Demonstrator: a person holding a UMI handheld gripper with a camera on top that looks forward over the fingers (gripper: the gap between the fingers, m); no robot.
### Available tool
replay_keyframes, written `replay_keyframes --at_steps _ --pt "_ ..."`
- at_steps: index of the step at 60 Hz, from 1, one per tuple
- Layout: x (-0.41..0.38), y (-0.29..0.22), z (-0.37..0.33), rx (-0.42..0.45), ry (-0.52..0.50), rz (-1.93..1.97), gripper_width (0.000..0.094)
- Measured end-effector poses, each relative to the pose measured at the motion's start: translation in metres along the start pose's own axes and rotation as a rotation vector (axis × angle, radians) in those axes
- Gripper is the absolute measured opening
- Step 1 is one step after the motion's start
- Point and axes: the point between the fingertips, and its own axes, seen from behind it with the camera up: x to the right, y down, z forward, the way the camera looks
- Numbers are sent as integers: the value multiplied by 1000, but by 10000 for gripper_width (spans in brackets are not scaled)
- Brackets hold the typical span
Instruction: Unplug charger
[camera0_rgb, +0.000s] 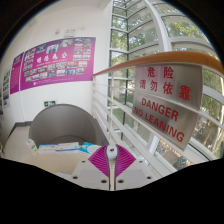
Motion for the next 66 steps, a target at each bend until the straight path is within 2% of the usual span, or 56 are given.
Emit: replay_keyframes --at_steps 4,12,24,30,34,41,47,58,66 --pt "23 36 5 -89 37 -37 48" --pt "49 105 23 -220 26 -57 62" --pt "48 135 33 -283 -56 -32 159" --pt "44 139 29 -300 -90 -6 328" --pt "41 140 25 -309 -115 -1 396" --pt "39 135 13 -309 -149 6 673" --pt "37 126 -5 -311 -178 -3 857" --pt "26 87 -67 -292 -228 -4 855" --pt "22 61 -128 -315 -201 -40 859"
